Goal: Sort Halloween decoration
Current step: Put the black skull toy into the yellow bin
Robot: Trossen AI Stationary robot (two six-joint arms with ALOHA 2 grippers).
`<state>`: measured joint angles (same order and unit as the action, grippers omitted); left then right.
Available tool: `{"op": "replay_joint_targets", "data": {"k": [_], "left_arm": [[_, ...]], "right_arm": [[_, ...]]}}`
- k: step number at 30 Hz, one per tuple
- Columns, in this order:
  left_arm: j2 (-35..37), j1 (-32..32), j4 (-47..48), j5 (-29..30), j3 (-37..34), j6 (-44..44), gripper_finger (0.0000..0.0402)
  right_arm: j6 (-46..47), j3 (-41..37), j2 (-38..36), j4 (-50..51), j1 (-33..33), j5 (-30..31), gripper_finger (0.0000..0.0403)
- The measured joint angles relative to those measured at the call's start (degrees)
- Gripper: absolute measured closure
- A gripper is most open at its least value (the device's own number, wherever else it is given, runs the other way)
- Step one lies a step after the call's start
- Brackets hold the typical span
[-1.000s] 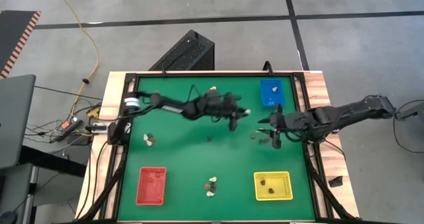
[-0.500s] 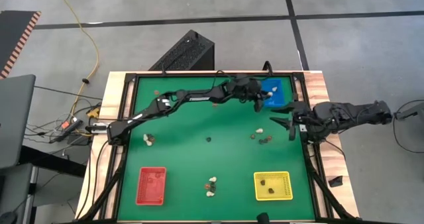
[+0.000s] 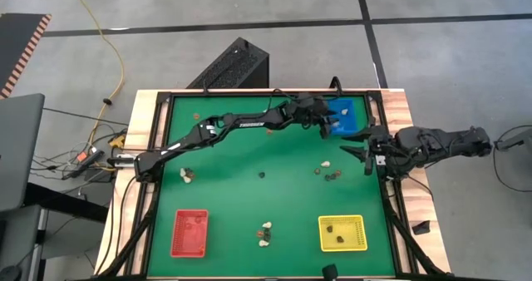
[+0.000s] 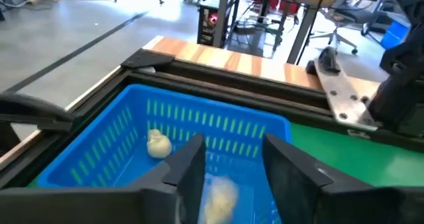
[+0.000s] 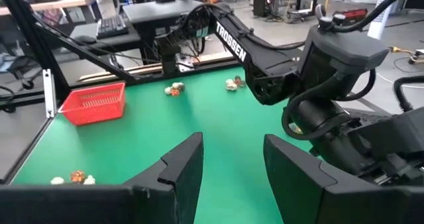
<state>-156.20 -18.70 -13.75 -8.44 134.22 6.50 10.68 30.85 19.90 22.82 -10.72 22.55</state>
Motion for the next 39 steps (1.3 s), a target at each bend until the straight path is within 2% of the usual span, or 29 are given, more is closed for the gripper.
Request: {"op": "replay_joint_targets", "data": {"k": [2,5,8,12,15,18,20,24,28,35,39], "left_arm": [[0.1,-0.1,0.2,-0.3,0.3,0.2,0.0237],[2.1,-0.8,6.3,-3.9,0.3,0.0,0.0223],[6.6,-1.3,21.1,-5.2,0.3,-4.7,0.0221],[16.3,-1.3,45.8,1.4,0.3,-16.3,0.0227],[23.5,-1.1,61.6,7.5,0.5,-19.9,0.0232],[28.5,-1.2,73.5,12.2,-2.2,-20.4,0.0237],[31.9,-1.3,76.2,12.8,-6.4,-19.8,0.0241],[43.6,-1.4,74.0,12.8,-21.2,-16.3,0.0253],[57.5,0.0,63.0,13.2,-44.9,-11.3,0.0263],[85.8,7.2,28.4,13.1,-83.9,-1.9,0.0269],[97.9,13.0,3.9,14.4,-101.8,1.5,0.0269]], "right_arm": [[0.1,0.0,-0.1,-0.1,0.0,0.0,0.0214],[2.1,0.0,0.0,-0.1,0.0,0.0,0.0214],[4.2,0.0,0.0,-0.1,0.0,0.0,0.0214],[5.5,0.0,0.4,-0.1,0.0,0.0,0.0214],[5.4,0.0,2.4,-1.3,0.0,0.0,0.0214],[3.6,0.0,6.8,-4.4,0.3,0.0,0.0214],[2.0,0.0,10.8,-7.1,0.8,0.0,0.0214],[-0.4,0.0,18.4,-12.3,2.3,0.0,0.0214],[-0.5,0.0,25.3,-16.1,3.8,-0.6,0.0214],[-0.1,5.7,38.0,-16.2,9.0,-2.8,0.0214],[3.1,11.4,44.7,-6.7,11.8,-9.0,0.0214]]}}
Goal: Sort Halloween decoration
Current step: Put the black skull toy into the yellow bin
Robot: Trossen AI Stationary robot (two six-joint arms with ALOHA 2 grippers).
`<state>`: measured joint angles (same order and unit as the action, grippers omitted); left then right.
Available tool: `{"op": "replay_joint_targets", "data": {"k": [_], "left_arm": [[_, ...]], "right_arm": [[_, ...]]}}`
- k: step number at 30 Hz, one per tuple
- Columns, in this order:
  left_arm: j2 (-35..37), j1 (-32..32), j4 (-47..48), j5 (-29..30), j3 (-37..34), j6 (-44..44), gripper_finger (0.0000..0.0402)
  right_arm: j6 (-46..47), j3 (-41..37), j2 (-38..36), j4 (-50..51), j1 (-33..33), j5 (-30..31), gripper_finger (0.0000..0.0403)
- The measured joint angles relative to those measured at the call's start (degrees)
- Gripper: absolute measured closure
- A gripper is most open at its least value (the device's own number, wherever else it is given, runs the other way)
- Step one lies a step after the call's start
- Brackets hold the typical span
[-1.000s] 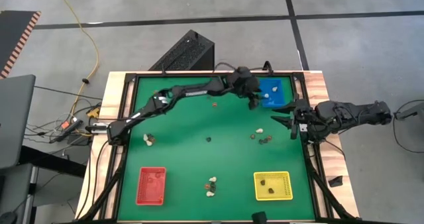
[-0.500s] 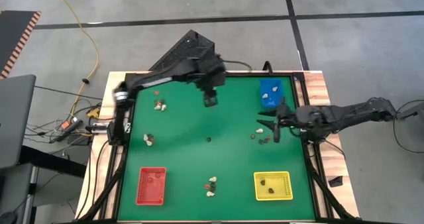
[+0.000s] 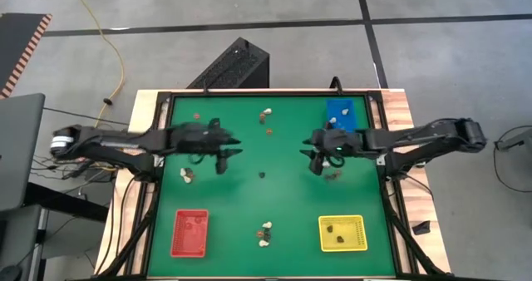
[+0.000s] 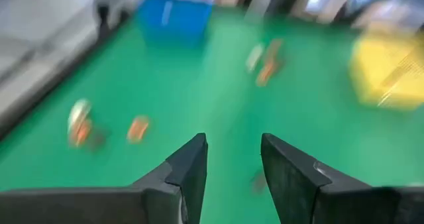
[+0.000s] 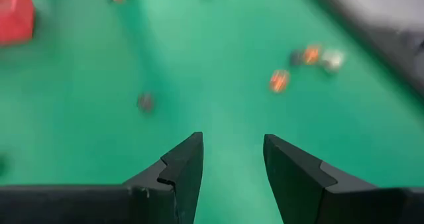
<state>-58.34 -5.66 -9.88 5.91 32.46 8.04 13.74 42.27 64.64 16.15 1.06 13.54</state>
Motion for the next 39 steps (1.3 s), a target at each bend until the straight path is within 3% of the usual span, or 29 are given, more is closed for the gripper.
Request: {"op": "replay_joint_targets", "data": {"k": [4,6,11,18,29,39], "left_arm": [[5.8,4.2,-19.2,3.0,-13.4,-0.1,0.0269],[7.6,5.1,-26.2,3.9,-16.6,-2.0,0.0269],[10.6,5.0,-26.7,5.2,-18.5,-2.6,0.0269],[9.3,6.0,-25.1,0.4,-18.5,-1.4,0.0269],[8.2,7.0,-23.7,0.7,-18.5,-1.3,0.0269],[8.1,6.9,-23.9,2.3,-18.5,-2.3,0.0269]], "right_arm": [[6.1,6.7,5.1,21.0,-1.1,-3.8,0.0214],[11.5,9.5,6.8,31.3,-2.7,-4.4,0.0214],[23.9,11.4,9.8,47.8,-8.8,-9.1,0.0214],[17.5,8.5,13.3,44.0,-13.1,-9.0,0.0214],[4.3,4.2,14.4,37.9,-9.5,-8.4,0.0214],[1.2,-0.8,14.4,30.5,-7.5,-8.7,0.0214]]}}
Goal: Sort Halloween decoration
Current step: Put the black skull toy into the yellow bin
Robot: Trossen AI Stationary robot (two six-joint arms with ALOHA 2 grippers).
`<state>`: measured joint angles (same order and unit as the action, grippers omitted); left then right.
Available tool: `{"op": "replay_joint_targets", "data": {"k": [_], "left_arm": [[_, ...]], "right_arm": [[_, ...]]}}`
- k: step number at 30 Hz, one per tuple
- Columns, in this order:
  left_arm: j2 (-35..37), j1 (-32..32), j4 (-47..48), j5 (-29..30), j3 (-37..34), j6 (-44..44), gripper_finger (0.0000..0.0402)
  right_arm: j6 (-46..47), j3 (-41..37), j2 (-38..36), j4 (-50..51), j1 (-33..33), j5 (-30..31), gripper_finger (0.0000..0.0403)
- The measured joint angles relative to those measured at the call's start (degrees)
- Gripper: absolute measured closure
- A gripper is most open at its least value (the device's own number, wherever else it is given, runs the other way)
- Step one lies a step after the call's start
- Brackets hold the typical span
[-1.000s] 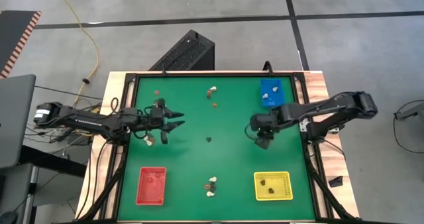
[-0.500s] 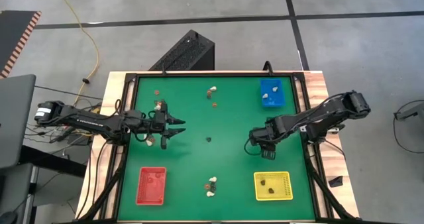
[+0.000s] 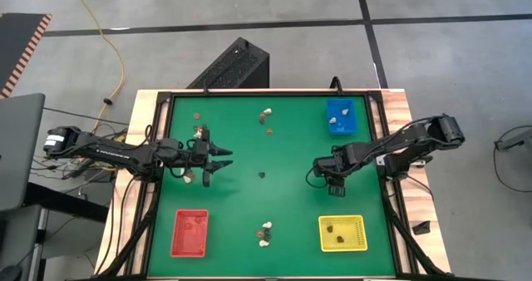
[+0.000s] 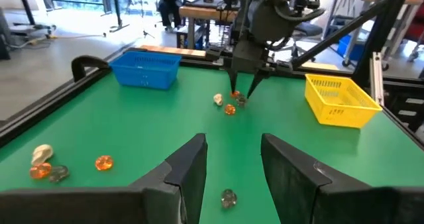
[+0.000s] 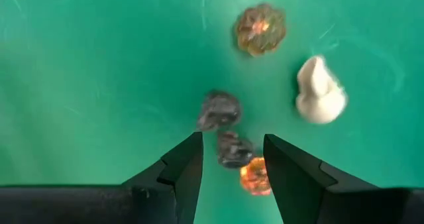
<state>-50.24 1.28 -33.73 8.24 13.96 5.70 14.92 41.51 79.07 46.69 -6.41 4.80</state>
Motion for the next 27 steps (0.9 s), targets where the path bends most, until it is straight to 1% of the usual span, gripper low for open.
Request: {"op": "replay_joint_targets", "data": {"k": [6,10,13,19,21,24,27], "left_arm": [[0.0,0.0,0.0,0.1,0.0,-0.5,0.0269],[0.0,0.0,0.0,0.1,0.0,-0.5,0.0269],[0.0,0.0,0.0,0.1,0.0,-0.5,0.0269],[0.0,0.0,0.0,0.1,0.0,-0.5,0.0269],[0.0,0.0,0.0,0.1,0.0,-0.5,0.0269],[0.0,0.0,0.0,0.1,0.0,-0.5,0.0269],[0.0,0.0,0.0,0.1,0.0,-0.5,0.0269]], "right_arm": [[0.1,-3.2,0.0,-3.1,0.2,-0.1,0.0214],[0.5,-3.8,-0.1,-5.0,0.1,-0.2,0.0218],[0.5,-3.9,-0.1,-5.3,0.1,-0.4,0.0234],[0.8,-3.9,-0.1,-5.4,0.1,-0.4,0.0284],[1.8,-3.9,-0.5,-5.3,0.1,-0.4,0.0292],[4.6,-2.9,-1.7,-3.8,-0.1,-0.4,0.029],[8.3,0.1,-4.1,-1.2,-1.6,-0.4,0.0278]]}}
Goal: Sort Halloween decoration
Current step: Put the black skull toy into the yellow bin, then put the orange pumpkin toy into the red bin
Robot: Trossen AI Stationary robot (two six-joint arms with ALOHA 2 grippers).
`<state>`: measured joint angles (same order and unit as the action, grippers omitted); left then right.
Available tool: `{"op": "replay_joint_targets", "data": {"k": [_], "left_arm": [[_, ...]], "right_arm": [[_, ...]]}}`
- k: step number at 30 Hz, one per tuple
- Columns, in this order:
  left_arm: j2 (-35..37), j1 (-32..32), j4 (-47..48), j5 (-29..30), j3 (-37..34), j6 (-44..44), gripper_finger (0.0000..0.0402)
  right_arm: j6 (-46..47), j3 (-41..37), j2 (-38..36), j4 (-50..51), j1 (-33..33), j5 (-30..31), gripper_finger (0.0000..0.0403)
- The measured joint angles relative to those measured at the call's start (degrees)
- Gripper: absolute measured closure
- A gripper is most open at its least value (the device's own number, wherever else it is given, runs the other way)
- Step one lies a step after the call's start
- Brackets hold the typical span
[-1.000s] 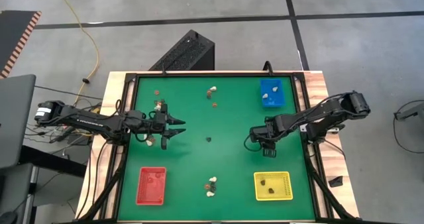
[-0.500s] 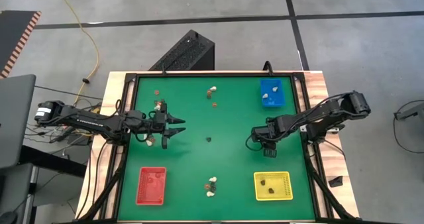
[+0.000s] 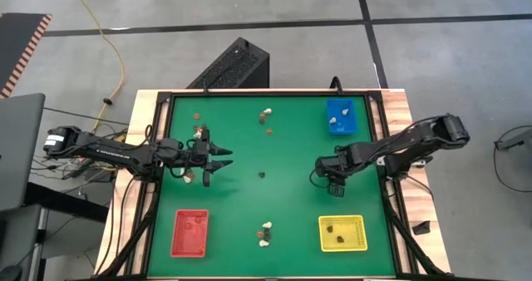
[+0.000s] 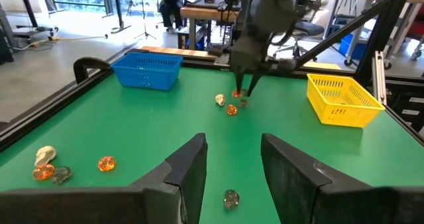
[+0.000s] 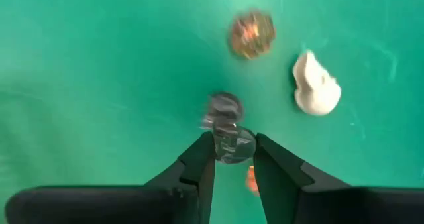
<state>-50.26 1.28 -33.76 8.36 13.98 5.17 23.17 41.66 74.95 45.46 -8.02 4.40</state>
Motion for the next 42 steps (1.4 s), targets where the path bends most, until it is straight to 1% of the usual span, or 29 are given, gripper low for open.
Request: {"op": "replay_joint_targets", "data": {"k": [4,7,11,16,18,21,24,29,32,38,42], "left_arm": [[0.0,0.0,0.0,0.0,0.0,0.0,0.0269],[0.0,0.0,0.0,0.0,0.0,0.0,0.0269],[0.0,0.0,0.0,0.0,0.0,-0.7,0.0269],[0.0,0.0,0.0,0.0,0.0,-1.7,0.0269],[0.0,0.0,0.0,0.0,0.0,-2.1,0.0269],[0.0,0.0,0.0,0.0,0.0,-2.4,0.0269],[0.0,0.0,0.1,0.0,0.0,-2.3,0.0269],[0.0,0.0,0.1,0.0,0.0,-1.5,0.0269],[0.0,0.0,0.0,-0.5,0.0,-1.4,0.0269],[0.0,0.0,0.0,-0.6,0.0,-0.9,0.0269],[0.0,0.0,0.0,-0.6,0.0,-0.9,0.0269]], "right_arm": [[8.8,4.4,-3.0,3.2,-4.4,-2.2,0.0276],[21.1,6.8,-4.8,3.5,-9.3,-4.5,0.028],[37.2,8.1,-5.4,1.1,-18.7,-4.6,0.0279],[52.4,8.1,-4.3,-2.6,-29.6,-4.4,0.0277],[56.8,8.1,-3.5,-3.9,-32.9,-2.9,0.0276],[60.2,8.1,-2.1,-6.2,-36.5,-0.1,0.0276],[64.5,8.1,-0.4,-7.4,-38.7,1.6,0.0276],[69.7,8.1,2.4,-7.3,-40.1,1.4,0.0269],[70.0,8.1,3.1,-7.0,-39.9,0.0,0.0252],[69.4,8.1,2.8,-6.7,-39.4,-0.4,0.0208],[62.6,8.1,1.8,-6.5,-38.0,-1.5,0.0185]]}}
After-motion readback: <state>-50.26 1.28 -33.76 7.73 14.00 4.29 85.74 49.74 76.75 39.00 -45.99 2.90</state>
